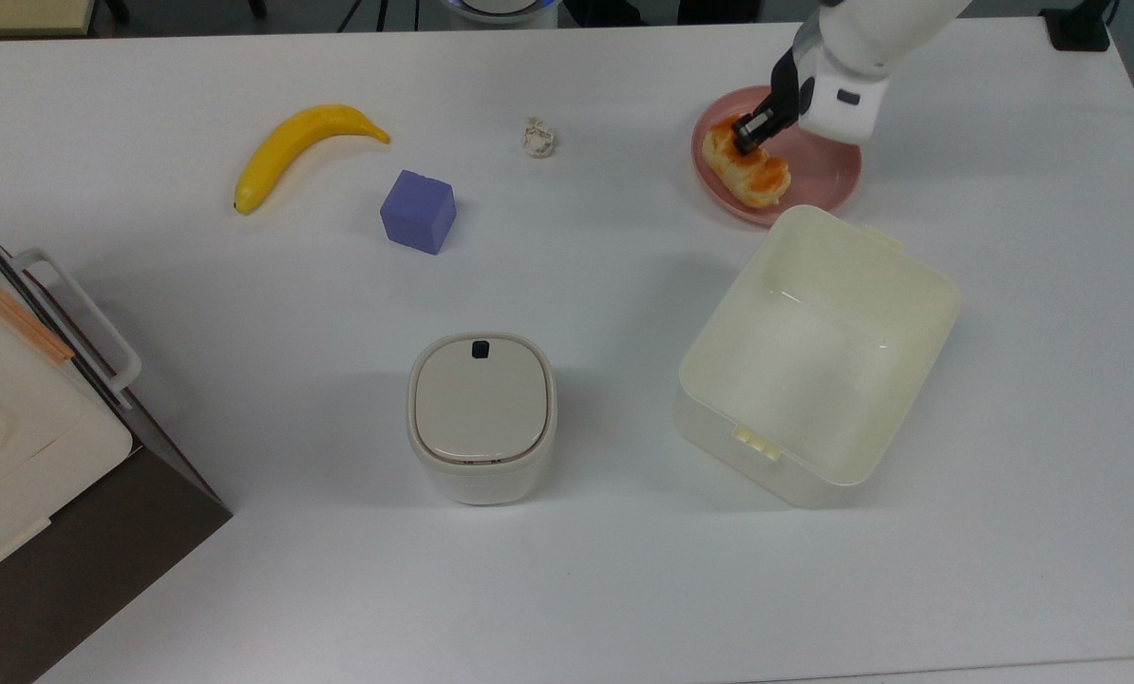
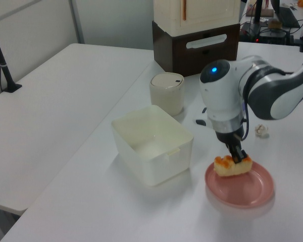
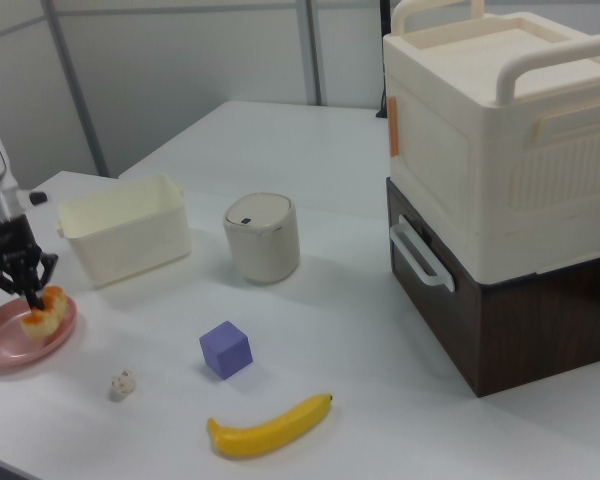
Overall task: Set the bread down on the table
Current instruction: 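Lift the bread roll off the plate and carry it beside the purple cube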
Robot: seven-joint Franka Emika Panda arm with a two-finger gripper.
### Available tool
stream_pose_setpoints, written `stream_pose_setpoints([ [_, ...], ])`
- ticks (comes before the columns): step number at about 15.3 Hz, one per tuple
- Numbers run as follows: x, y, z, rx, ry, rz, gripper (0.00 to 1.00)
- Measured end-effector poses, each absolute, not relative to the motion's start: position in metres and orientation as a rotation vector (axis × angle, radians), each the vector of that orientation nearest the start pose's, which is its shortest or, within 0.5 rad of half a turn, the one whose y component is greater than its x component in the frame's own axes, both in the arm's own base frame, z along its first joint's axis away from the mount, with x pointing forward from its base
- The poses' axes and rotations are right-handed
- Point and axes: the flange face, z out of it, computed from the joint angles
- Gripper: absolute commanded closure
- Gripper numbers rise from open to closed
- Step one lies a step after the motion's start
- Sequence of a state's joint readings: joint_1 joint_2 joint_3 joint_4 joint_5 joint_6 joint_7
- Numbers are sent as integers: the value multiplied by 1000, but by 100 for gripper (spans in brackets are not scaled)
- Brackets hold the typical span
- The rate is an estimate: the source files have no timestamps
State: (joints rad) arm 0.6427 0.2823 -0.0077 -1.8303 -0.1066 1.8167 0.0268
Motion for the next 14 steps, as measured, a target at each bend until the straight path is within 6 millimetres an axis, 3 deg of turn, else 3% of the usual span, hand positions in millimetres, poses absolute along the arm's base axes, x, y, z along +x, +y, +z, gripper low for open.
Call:
stream_pose_setpoints([
  [2, 483, 340, 391, -3142, -1035, 400, 100],
  [4, 493, 315, 428, -3159, -954, 350, 100],
  [5, 501, 302, 432, -3169, -914, 339, 100],
  [10, 547, 207, 429, -3264, -675, 360, 100],
  [13, 559, 175, 413, -3279, -600, 416, 100],
  [14, 561, 171, 400, -3282, -594, 450, 51],
])
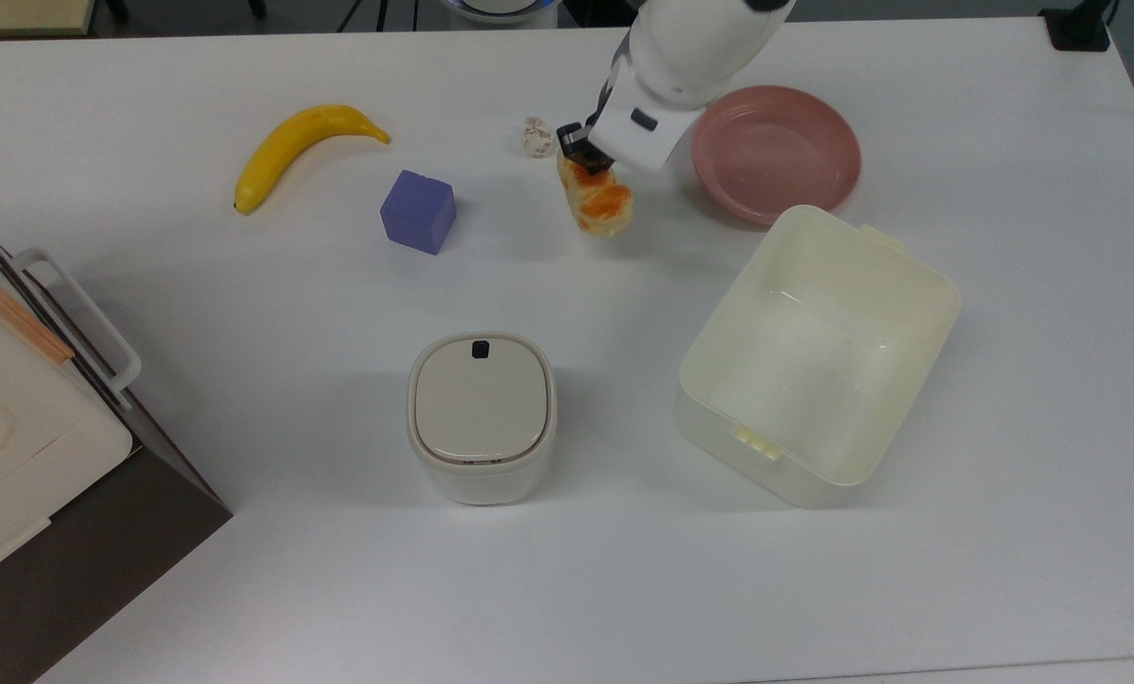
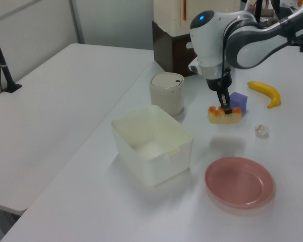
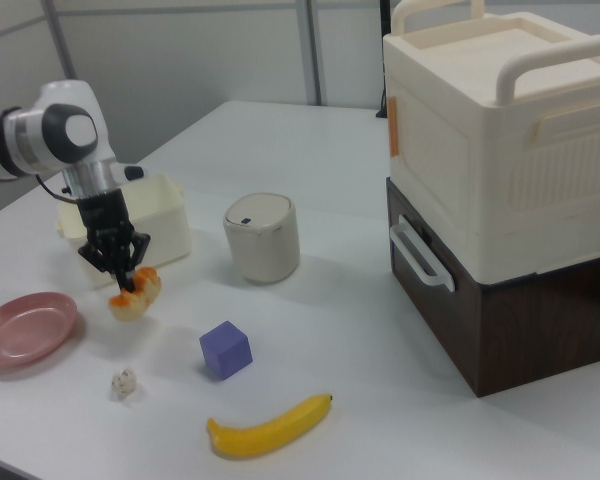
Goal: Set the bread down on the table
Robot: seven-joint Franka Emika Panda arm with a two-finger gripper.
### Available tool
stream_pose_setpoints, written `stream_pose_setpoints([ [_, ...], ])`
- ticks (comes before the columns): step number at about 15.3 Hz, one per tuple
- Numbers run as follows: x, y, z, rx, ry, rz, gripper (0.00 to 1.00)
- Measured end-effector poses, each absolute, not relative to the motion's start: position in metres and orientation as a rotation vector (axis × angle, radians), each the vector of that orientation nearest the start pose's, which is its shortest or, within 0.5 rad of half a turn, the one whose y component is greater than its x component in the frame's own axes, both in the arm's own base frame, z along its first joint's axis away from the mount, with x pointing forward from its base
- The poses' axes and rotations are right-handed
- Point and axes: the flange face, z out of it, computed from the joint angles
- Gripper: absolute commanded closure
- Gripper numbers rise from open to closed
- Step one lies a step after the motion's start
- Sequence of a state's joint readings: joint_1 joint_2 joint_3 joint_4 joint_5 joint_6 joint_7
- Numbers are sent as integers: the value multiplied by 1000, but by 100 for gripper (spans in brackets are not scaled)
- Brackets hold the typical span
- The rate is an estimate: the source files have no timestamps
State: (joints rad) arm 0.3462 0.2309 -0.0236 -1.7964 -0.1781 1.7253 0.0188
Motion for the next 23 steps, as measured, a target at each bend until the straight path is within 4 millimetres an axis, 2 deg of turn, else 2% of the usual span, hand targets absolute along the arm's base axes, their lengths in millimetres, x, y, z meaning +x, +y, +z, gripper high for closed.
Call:
stream_pose_setpoints([
  [1, 563, 170, 391, -3284, -595, 468, 1],
  [3, 565, 169, 382, -3288, -595, 487, 0],
  [8, 568, 165, 385, -3327, -623, 470, 0],
  [10, 570, 162, 390, -3331, -609, 454, 0],
  [12, 577, 146, 408, -3340, -546, 399, 0],
  [15, 585, 94, 458, -3305, -334, 267, 0],
  [18, 578, 32, 522, -3279, -131, 99, 0],
  [20, 563, -11, 563, -3241, -27, 4, 0],
  [21, 549, -44, 591, -3176, 41, -32, 0],
  [22, 538, -66, 609, -3123, 100, -37, 0],
  [23, 521, -100, 633, -3054, 183, -37, 0],
])
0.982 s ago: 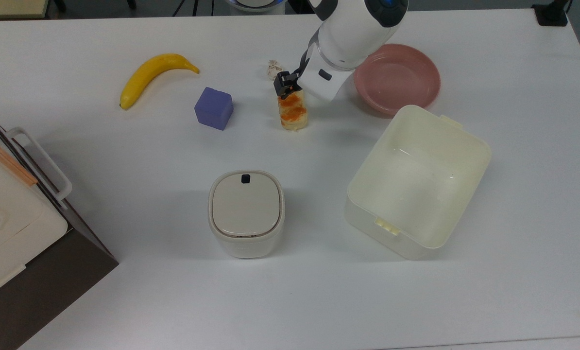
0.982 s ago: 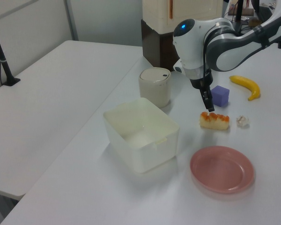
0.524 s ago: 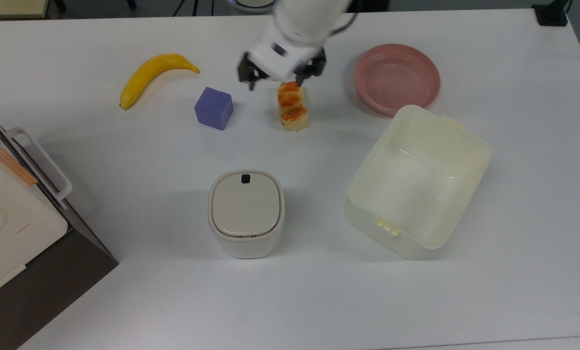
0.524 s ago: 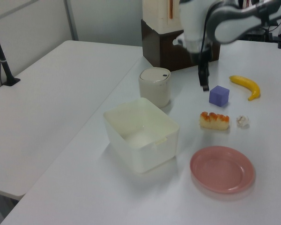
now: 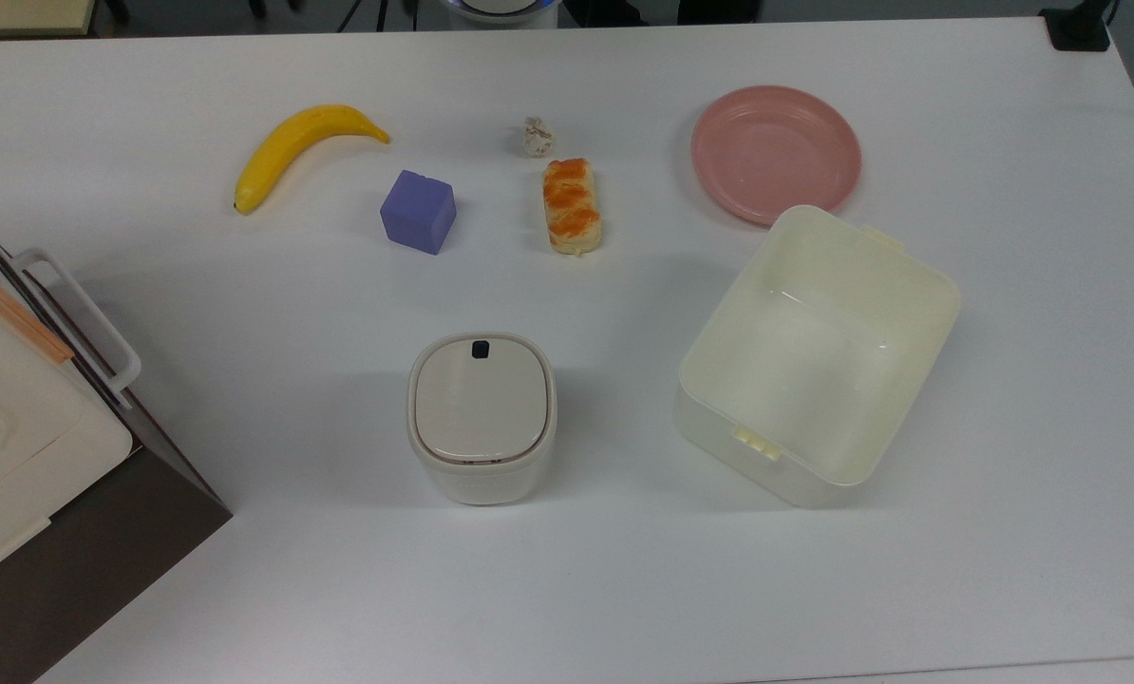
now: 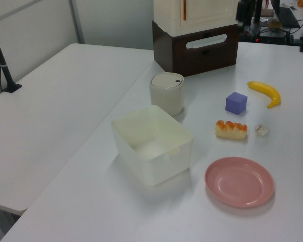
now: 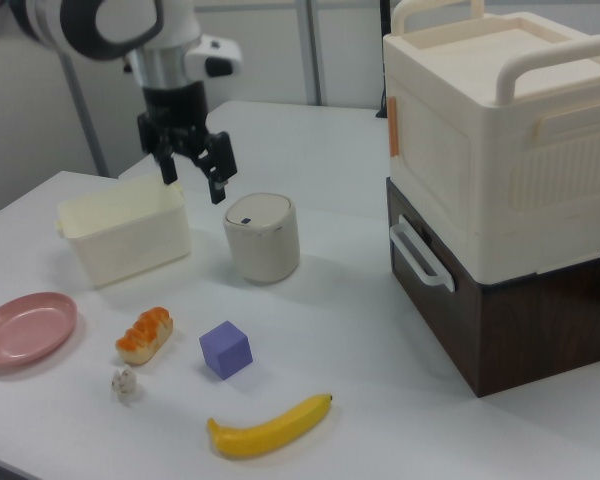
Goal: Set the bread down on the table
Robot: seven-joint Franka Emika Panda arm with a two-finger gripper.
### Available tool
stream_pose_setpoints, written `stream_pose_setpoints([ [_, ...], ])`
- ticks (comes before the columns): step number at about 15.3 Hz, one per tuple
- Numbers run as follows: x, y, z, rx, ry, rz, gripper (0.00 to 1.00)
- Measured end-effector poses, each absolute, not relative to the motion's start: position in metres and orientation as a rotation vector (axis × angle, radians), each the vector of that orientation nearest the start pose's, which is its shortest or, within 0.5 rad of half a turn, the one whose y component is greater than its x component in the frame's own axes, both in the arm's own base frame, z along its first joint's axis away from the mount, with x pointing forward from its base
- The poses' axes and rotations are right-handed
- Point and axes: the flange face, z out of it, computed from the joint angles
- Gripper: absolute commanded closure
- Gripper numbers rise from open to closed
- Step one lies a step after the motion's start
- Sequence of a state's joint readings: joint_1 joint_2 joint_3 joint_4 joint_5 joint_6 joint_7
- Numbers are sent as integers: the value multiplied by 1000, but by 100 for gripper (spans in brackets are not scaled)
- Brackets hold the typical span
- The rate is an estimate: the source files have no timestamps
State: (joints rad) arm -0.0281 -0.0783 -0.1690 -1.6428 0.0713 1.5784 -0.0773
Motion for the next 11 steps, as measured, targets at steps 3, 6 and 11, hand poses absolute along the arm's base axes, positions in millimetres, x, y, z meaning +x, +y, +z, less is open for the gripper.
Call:
stream_pose_setpoints([
  [3, 504, -128, 656, -3009, 239, -52, 0],
  [6, 508, -121, 650, -3010, 222, -31, 0],
  [11, 510, -120, 647, -3010, 220, -22, 0],
])
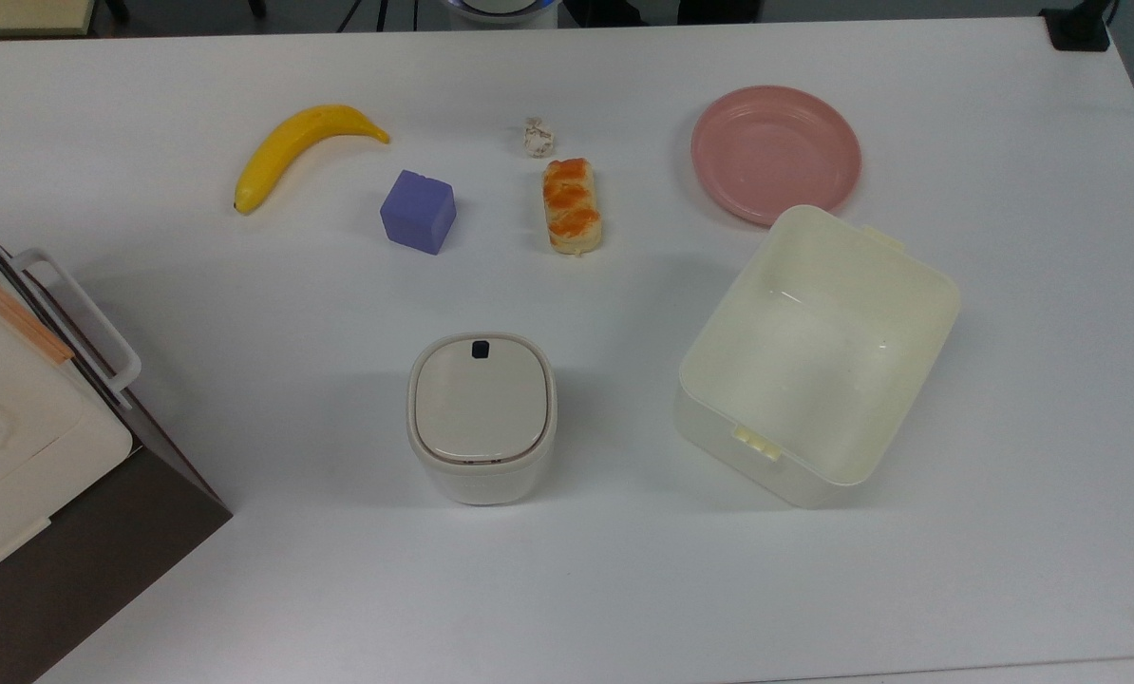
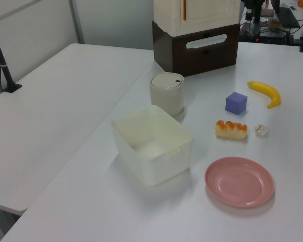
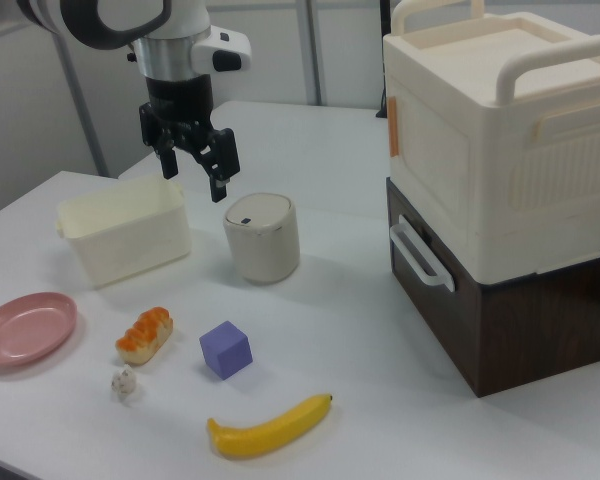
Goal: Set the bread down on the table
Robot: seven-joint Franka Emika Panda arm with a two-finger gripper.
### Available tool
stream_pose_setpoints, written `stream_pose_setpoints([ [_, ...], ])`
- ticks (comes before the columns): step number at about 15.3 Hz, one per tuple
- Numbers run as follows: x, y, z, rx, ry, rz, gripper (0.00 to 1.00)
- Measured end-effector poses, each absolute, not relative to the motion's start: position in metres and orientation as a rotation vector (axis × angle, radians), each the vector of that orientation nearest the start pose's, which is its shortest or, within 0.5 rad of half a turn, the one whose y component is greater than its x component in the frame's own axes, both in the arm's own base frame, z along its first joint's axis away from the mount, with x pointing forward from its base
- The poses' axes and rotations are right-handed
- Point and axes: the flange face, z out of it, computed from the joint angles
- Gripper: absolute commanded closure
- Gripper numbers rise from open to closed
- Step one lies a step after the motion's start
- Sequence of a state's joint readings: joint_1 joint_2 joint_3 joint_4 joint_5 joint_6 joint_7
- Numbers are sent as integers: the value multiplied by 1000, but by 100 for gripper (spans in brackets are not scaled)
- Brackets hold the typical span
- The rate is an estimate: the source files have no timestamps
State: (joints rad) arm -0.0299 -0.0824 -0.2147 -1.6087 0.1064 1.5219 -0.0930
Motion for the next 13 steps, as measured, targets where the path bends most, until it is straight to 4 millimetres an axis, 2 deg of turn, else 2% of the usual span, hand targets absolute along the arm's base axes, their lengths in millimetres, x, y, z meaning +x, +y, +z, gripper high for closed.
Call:
stream_pose_setpoints([
  [3, 513, -113, 644, -3012, 197, -13, 0],
  [6, 522, -89, 639, -3016, 148, -4, 0],
  [9, 532, -75, 629, -3015, 236, -25, 0],
  [13, 535, -71, 622, -3013, 267, -15, 0],
])
